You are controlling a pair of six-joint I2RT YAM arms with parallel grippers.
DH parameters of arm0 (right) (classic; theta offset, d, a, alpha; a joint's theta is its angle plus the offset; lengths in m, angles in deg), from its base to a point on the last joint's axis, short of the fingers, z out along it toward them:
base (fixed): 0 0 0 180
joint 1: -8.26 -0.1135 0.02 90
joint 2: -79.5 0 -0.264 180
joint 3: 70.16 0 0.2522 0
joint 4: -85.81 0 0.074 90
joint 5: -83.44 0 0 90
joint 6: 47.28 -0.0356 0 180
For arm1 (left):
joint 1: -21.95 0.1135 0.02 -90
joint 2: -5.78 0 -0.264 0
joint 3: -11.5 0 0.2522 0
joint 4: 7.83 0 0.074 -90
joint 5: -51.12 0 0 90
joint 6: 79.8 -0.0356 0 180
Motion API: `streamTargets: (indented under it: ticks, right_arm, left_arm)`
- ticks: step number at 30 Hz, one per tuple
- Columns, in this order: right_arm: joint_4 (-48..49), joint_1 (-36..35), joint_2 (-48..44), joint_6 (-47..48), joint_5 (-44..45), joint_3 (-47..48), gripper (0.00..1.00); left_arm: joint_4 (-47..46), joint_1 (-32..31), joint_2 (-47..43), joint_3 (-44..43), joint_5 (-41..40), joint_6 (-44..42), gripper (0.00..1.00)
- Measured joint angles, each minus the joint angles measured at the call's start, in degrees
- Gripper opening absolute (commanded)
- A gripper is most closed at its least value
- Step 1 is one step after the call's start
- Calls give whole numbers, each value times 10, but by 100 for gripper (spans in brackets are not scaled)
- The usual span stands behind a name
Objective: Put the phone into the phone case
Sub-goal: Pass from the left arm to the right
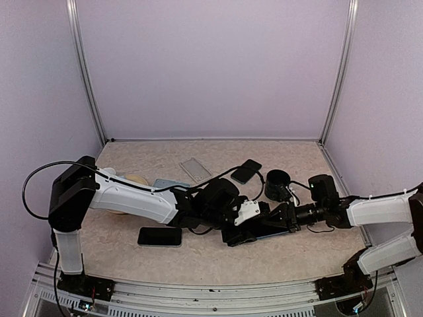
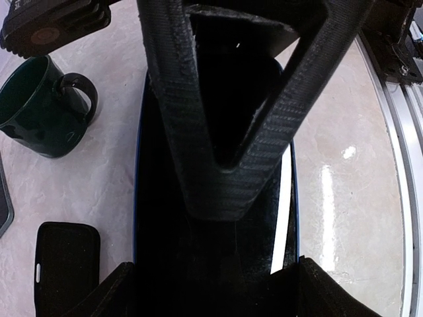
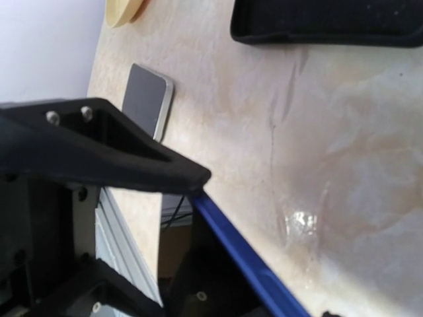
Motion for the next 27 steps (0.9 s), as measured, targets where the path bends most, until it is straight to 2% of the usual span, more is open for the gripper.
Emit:
streamTargets:
  ticks: [4, 8, 14, 21, 27]
  right_arm:
    - [3, 0, 6, -1, -8, 0, 53]
    - [3, 2, 12, -2, -14, 0, 34]
    - [5, 5, 21, 0, -23, -2, 17]
    - [21, 5, 19, -11, -47, -3, 0]
    - [24, 5, 10, -10, -50, -9, 0]
  left_arm:
    - [0, 0, 0, 0, 1, -4, 54]
    - [1, 0, -1, 0, 2, -7, 54]
    - [6, 0, -1, 0, 1, -15, 60]
    - [2, -2, -1, 4, -12, -22, 80]
    - [-14, -3, -9, 16, -18, -17, 97]
